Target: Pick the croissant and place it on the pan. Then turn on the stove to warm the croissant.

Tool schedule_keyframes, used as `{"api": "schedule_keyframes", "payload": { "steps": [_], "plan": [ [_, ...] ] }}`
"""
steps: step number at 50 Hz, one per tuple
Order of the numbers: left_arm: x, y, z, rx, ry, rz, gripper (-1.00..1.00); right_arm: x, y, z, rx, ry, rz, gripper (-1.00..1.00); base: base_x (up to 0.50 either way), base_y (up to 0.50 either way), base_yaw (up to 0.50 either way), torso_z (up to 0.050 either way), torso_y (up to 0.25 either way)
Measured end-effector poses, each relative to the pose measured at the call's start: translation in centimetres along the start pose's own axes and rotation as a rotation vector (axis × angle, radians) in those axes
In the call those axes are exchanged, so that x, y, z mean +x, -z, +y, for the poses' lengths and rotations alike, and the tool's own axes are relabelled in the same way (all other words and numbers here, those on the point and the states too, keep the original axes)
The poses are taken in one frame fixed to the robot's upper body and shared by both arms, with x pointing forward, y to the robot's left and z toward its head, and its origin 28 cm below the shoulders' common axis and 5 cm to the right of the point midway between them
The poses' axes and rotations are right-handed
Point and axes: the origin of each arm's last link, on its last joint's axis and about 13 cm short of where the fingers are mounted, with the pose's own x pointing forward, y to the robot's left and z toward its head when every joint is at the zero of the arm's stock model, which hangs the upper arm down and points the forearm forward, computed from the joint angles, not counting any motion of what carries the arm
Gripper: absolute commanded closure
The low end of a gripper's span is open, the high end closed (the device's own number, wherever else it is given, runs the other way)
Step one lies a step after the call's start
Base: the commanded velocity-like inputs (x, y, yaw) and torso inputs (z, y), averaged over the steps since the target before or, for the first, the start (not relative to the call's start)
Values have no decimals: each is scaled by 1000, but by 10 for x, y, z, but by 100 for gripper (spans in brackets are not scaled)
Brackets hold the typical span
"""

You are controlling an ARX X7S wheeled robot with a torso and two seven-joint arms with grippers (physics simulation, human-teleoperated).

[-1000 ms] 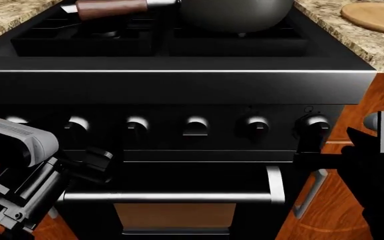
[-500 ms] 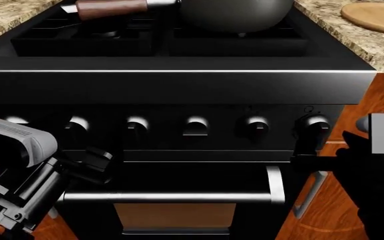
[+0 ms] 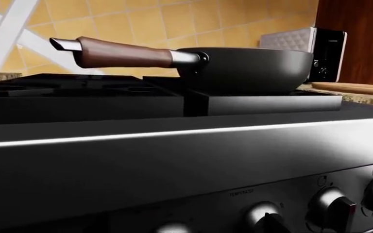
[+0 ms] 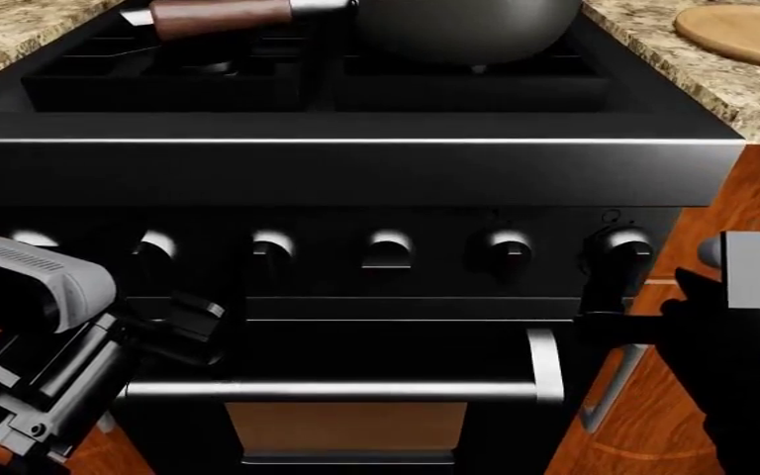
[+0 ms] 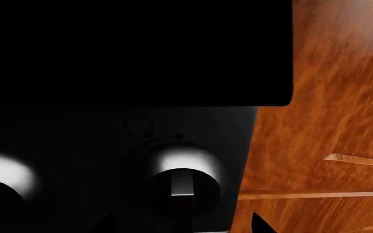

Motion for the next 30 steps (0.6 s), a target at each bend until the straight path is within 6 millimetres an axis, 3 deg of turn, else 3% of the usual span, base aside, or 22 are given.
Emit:
{"api": "schedule_keyframes", "payload": {
  "steps": [30],
  "plan": [
    [4,2,0,2,4,5,-100,11,4,0,0,-10,25,-100,0,0,0,0,0]
  ]
}}
